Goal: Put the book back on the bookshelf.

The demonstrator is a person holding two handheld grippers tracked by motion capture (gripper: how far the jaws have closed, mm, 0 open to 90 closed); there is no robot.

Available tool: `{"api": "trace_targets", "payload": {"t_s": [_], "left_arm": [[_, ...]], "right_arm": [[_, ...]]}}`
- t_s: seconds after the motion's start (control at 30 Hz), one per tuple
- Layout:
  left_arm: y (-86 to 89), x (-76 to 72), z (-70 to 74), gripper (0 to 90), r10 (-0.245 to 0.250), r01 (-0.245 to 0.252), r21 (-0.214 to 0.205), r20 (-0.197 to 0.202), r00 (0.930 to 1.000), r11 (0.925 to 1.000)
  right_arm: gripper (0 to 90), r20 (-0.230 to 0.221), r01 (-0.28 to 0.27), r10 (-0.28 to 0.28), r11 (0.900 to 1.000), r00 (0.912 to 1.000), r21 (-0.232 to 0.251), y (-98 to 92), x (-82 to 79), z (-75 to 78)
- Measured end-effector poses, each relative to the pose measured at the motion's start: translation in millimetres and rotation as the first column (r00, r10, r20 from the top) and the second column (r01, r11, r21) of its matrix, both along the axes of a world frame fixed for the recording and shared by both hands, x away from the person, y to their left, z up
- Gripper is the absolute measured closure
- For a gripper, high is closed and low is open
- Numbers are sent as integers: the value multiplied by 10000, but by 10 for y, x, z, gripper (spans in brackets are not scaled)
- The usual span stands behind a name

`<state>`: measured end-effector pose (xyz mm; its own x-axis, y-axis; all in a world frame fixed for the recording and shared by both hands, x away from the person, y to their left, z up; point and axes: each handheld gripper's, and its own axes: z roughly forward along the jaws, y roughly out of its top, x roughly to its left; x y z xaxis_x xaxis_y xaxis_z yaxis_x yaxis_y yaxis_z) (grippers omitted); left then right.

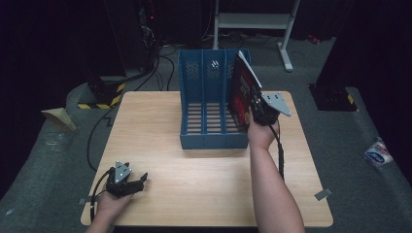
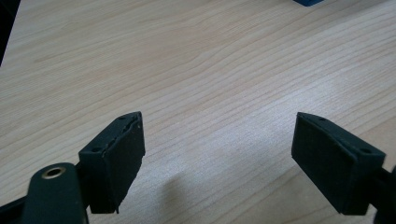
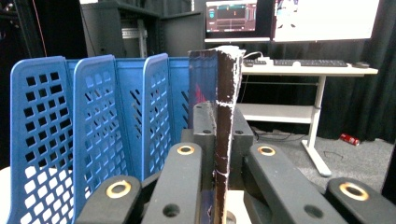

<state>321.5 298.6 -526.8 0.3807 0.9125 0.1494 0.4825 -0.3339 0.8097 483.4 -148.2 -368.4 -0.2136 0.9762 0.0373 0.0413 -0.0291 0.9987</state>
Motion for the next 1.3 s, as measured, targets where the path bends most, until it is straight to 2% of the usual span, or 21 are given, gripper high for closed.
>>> {"api": "trace_targets", "payload": {"t_s": [0.4,0.67,0.8,1.1,1.3], "left_arm": [[4,0,2,178,-37,37,59,15,10000,10000],[2,-1,2,178,-32,32,78,-10,10000,10000],[3,0,2,178,-25,25,72,-14,10000,10000],[3,-1,0,178,-28,28,26,13,10000,10000],[5,-2,0,178,-43,43,16,23,10000,10000]], "right_arm": [[862,178,281,-284,9995,9994,143,17,59,-32],[861,157,263,-265,9996,9995,143,3,49,-59],[863,181,220,-226,9992,9996,325,-4,51,-43],[863,493,126,-143,9994,9987,337,54,34,33],[863,774,285,-295,9995,9966,146,93,37,69]]}}
